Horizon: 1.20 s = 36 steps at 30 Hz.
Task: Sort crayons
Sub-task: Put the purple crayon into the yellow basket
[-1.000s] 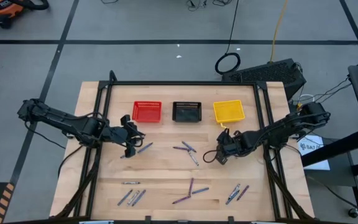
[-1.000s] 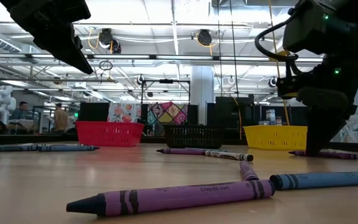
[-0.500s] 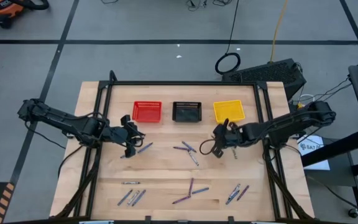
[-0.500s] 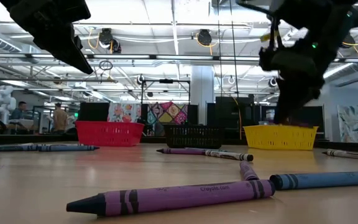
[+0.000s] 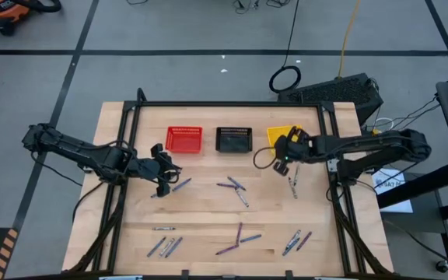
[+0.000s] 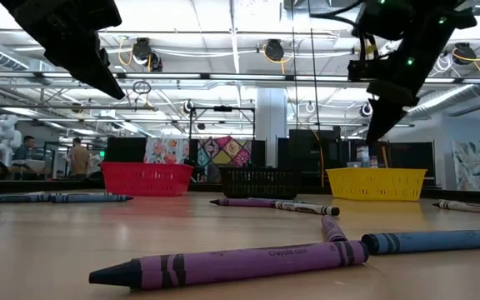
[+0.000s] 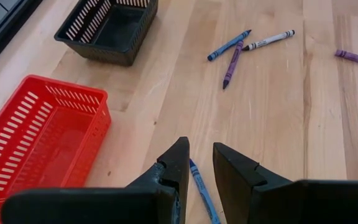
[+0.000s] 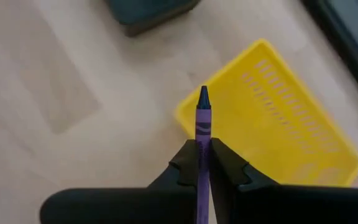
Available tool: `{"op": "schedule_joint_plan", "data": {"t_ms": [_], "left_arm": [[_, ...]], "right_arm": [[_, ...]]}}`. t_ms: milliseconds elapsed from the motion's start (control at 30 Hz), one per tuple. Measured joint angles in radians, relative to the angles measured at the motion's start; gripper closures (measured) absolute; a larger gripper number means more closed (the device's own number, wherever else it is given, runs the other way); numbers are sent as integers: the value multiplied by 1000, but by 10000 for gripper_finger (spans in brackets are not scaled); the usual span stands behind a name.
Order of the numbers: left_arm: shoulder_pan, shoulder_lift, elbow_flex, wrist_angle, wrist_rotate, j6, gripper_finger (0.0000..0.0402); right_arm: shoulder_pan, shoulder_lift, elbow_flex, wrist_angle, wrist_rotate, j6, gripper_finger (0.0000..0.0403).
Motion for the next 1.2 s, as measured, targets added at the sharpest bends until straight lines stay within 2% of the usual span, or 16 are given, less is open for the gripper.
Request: {"op": "schedule_joint_plan", "data": {"t_ms": [233,367,567,833,1200], "left_arm": [[0,0,0,0,0,0,324],[0,0,0,0,0,0,324],[0,0,0,0,0,0,324],[0,0,0,-4,0,0,324],[0,36,0,-11,21,0,324]], "right_arm": [[-127,27,0,18,26,-325,403],[-205,45,0,30,-29,-427,403],[-300,72,-16,70,-133,-512,403],[-378,140,-16,108,-215,-545,402],[-391,252,-16,121,-216,-532,389]]}}
